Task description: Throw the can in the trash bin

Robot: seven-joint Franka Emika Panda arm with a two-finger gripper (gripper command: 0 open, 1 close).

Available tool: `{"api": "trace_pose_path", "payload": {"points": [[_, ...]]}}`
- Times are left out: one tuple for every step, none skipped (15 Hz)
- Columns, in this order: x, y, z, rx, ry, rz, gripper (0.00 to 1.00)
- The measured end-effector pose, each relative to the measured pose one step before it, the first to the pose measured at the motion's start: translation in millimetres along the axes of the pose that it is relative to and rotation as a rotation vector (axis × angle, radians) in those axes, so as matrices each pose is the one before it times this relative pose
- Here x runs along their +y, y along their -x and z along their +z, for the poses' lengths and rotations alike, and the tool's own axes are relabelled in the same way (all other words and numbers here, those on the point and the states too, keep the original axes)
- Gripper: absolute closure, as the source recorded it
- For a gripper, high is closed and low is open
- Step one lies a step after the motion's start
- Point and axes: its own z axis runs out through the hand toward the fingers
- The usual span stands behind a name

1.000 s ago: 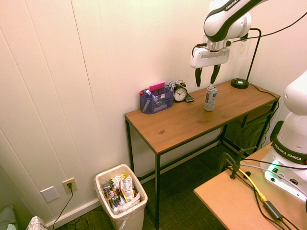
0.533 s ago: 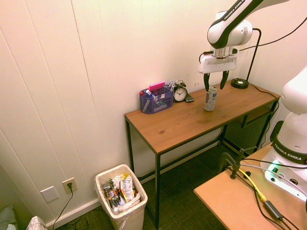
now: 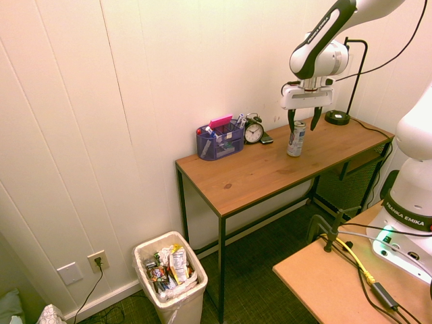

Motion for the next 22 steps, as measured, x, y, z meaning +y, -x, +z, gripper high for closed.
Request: {"api": "trace_pose_path", "payload": {"points": [[-4.30, -3.15, 1.49, -0.00407, -0.00513, -0.00024, 1.00], [-3.81, -0.33, 2.27, -0.00598, -0.00536, -0.00603, 1.00], [-3.99, 1.74, 2.34, -0.00422, -0.00301, -0.00910, 1.00], [-3.23, 2.38, 1.62, -0.00077, 0.00212, -0.00735, 1.00], [-2.51, 1.55, 1.04, -0.00045, 0.00113, -0.00505, 1.00], [-1.16, 0.39, 1.01, -0.00093, 0.00178, -0.00189, 1.00], [0.70, -0.87, 1.59, -0.00229, 0.00285, 0.00297, 1.00], [2.30, -2.40, 2.38, -0.00281, 0.00361, 0.00537, 1.00], [2.17, -2.39, 1.37, -0.00175, 0.00220, 0.00363, 1.00], [1.64, -1.73, 0.83, -0.00172, 0.00171, 0.00318, 1.00], [0.96, -0.81, 0.49, -0.00201, 0.00152, 0.00299, 1.00], [-0.13, -0.15, -0.29, -0.00029, -0.00011, 0.00036, 1.00], [-0.46, 0.41, -0.14, -0.00064, 0.00073, -0.00117, 1.00], [-0.49, 0.61, -0.16, -0.00048, 0.00054, -0.00149, 1.00], [-0.83, 0.83, -1.45, 0.00056, -0.00126, -0.00221, 1.00], [-1.63, 2.00, -4.28, 0.00167, -0.00376, -0.00517, 1.00], [-2.65, 3.72, -8.58, 0.00491, -0.00626, -0.01144, 1.00], [-5.95, 9.28, -14.92, 0.00472, -0.01073, -0.03060, 1.00], [-10.65, 16.25, -21.37, 0.00766, -0.01403, -0.04348, 1.00], [-16.25, 24.21, -24.73, 0.01402, -0.01189, -0.05598, 1.00], [-24.29, 32.39, -27.43, 0.01962, -0.00721, -0.05487, 1.00], [-31.30, 36.93, -26.24, 0.02120, 0.00053, -0.06115, 1.00]]}}
